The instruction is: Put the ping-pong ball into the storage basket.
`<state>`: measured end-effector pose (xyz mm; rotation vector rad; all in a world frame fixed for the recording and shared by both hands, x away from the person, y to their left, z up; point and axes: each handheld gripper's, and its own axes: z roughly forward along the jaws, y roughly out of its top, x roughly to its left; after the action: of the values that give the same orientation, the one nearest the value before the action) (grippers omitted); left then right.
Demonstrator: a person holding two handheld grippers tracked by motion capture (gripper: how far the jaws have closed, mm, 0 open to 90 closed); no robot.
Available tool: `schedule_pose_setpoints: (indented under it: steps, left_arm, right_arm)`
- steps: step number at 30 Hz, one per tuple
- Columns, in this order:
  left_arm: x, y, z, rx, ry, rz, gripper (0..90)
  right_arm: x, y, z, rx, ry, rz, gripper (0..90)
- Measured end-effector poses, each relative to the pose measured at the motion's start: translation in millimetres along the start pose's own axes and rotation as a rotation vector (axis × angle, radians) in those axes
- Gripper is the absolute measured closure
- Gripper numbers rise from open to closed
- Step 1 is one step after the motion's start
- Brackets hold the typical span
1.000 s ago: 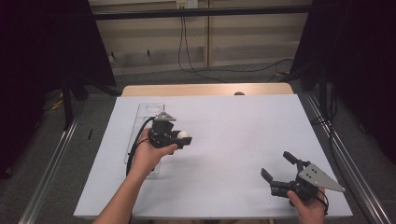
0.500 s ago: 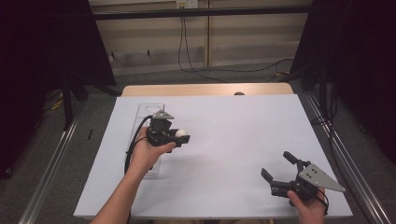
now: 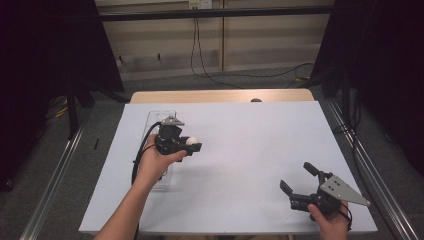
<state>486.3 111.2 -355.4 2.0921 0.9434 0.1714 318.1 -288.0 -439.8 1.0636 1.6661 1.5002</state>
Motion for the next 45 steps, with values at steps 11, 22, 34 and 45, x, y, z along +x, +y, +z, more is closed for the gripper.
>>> schedule_pose_setpoints:
  steps: [11, 22, 34, 45]
  left_arm:
    - [2.6, 1.4, -2.1, -0.004, 0.011, -0.002, 51.1]
    - [4.3, 3.2, -3.6, -0.004, 0.023, -0.016, 51.1]
    - [8.9, 5.3, -6.3, 0.014, 0.026, -0.004, 51.1]
    - [10.6, 7.5, -9.1, -0.008, 0.042, -0.030, 51.1]
  right_arm:
    - [-0.2, 0.2, 0.2, -0.004, 0.002, 0.000, 1.3]
    - [-0.5, 0.1, -0.3, -0.003, 0.003, -0.003, 1.4]
    - [0.0, 0.4, -0.3, -0.004, 0.002, -0.001, 1.4]
    - [-0.2, 0.5, -1.0, -0.001, 0.011, -0.002, 1.3]
